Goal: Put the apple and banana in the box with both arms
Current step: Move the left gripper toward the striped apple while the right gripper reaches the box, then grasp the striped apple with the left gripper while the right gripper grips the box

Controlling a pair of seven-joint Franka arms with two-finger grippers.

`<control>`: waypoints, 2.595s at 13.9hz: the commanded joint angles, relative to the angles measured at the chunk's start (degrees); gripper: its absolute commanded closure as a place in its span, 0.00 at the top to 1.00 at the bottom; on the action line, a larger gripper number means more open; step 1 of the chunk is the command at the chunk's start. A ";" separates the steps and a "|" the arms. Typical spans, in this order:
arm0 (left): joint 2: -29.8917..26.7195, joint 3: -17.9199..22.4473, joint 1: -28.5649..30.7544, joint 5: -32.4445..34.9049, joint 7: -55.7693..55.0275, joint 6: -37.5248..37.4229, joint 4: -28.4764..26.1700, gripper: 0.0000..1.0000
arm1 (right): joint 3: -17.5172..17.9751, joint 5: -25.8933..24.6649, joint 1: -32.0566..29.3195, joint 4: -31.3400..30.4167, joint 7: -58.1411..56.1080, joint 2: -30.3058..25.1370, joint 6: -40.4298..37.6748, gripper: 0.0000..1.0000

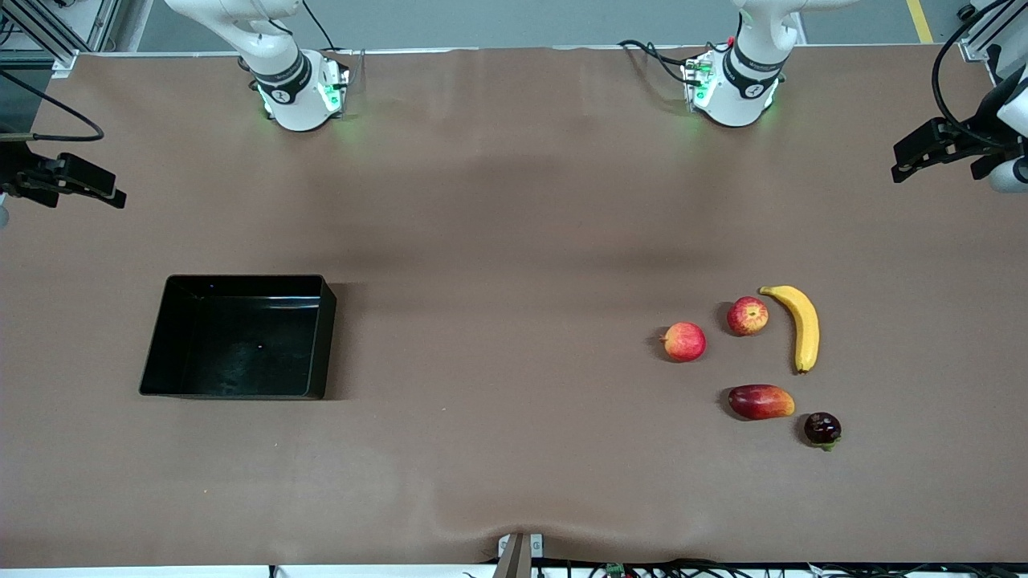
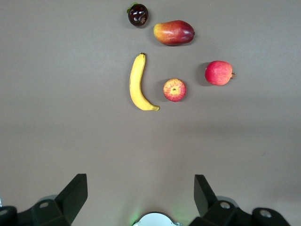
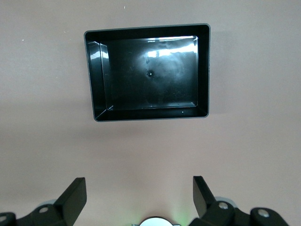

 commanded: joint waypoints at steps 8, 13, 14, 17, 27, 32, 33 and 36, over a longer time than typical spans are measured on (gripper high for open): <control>6.50 0.26 0.57 -0.40 -0.33 6.12 -2.40 1.00 | 0.55 -0.60 -1.00 0.40 0.21 0.27 -0.70 1.00; 10.38 0.44 3.37 0.04 -0.33 25.16 -15.48 1.00 | 0.55 -0.60 -3.19 -0.74 0.12 2.99 1.05 1.00; 11.08 0.44 3.90 0.04 -0.33 29.82 -18.64 1.00 | 0.55 -0.43 -3.89 -1.79 -0.40 3.69 2.53 1.00; 14.85 0.35 3.91 -0.05 -0.68 38.91 -22.72 1.00 | 0.55 -0.34 -6.09 -6.44 -5.23 5.62 10.43 1.00; 24.44 -4.12 3.03 -0.84 -7.18 55.08 -29.05 1.00 | 0.55 -0.34 -8.99 -14.00 -12.70 17.23 32.49 1.00; 29.71 -4.31 1.89 -0.66 -7.62 58.08 -29.14 1.00 | 0.46 -0.69 -10.75 -15.95 -16.57 21.61 42.08 1.00; 30.24 -4.31 1.89 -0.66 -7.62 58.52 -29.40 1.00 | 0.46 -0.69 -11.36 -15.95 -17.97 23.02 43.67 1.00; 30.69 -4.31 1.71 -0.40 -6.48 58.26 -29.40 0.53 | 0.46 -0.69 -12.95 -15.86 -19.39 26.71 46.40 1.00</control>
